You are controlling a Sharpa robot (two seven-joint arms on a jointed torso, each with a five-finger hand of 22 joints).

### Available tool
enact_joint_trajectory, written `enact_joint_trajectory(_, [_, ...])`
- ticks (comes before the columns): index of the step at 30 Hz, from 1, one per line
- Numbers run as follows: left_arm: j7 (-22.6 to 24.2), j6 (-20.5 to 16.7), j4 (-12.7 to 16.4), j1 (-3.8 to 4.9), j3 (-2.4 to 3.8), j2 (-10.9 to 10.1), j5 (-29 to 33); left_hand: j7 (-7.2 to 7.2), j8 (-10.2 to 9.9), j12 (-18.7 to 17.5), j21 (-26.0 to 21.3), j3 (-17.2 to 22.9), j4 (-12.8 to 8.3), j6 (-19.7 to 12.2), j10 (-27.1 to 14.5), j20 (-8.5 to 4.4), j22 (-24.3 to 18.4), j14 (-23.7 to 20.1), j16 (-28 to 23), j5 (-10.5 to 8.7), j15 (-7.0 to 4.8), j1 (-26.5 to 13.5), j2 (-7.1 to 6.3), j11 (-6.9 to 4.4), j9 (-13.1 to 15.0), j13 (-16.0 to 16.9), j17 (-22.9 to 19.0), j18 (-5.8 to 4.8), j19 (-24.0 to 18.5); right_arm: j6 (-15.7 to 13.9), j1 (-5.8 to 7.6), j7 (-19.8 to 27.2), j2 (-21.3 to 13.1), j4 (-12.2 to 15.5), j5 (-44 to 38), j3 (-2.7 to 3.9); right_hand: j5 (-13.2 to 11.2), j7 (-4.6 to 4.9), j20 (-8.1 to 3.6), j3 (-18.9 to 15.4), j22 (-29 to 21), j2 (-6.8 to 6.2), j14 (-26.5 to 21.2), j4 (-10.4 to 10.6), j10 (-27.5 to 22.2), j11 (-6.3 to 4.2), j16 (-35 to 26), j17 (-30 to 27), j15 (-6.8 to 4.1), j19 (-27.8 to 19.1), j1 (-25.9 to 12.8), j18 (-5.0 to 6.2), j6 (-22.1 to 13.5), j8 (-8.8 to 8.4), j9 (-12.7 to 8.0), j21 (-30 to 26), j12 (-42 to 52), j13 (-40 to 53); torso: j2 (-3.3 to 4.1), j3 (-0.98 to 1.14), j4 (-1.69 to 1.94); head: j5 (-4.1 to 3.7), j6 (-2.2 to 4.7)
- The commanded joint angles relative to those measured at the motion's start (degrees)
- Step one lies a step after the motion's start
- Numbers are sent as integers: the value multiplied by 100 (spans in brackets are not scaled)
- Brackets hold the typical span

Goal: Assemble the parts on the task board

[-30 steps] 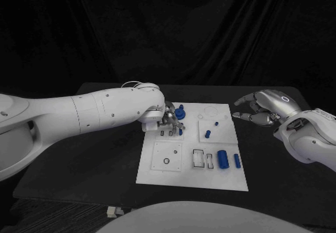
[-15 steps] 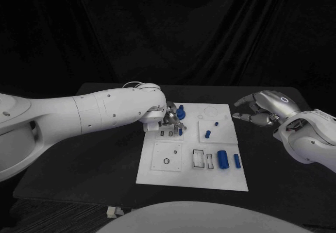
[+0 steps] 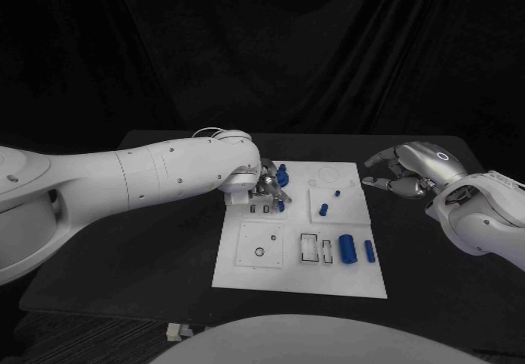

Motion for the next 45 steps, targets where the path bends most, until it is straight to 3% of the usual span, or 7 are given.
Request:
enact_joint_trajectory(1, [64,60,-6,-12,5,25,7,7,-32,20,-26,35,-8,51,607,-38,1154,595,15,25,-44,38,17,-46,9,1508,1510,-38,-5,-34,-17,-30,2,-1,-38,3,27,19,25,-7,940,38,449,26,587,34,16,888,55,35,19,20,40,27,5,31,15,1508,1,-2,4,-18,-1])
enact_joint_trajectory(32, [-40,195,-37,-30,5,71,7,-27,-99,20,-30,128,-97,148,607,-62,1157,595,15,45,-70,109,32,-76,70,1508,1510,-38,-2,-39,-50,6,24,19,-38,3,25,19,29,-15,944,36,452,33,587,35,28,899,58,40,14,18,57,30,7,45,15,1508,-11,3,7,-25,-1])
enact_joint_trajectory(40, [-25,239,-52,-33,5,85,7,-44,-174,20,-41,214,-178,174,607,-81,1154,595,15,122,-89,168,35,-95,110,1508,1510,-35,-10,-34,-52,6,21,22,-38,3,24,19,32,-22,945,36,453,41,587,36,30,902,60,43,8,18,70,33,8,51,15,1508,-10,2,8,-18,-1])
enact_joint_trajectory(45, [13,239,-74,-36,5,103,7,-55,-264,20,-49,335,-260,201,607,-98,1155,595,15,293,-102,204,39,-107,160,1508,1510,-34,-13,-25,-52,-1,14,28,-38,3,25,18,33,-23,944,38,451,42,587,36,21,892,60,42,9,19,76,33,9,46,15,1508,-8,-3,5,-16,-1])
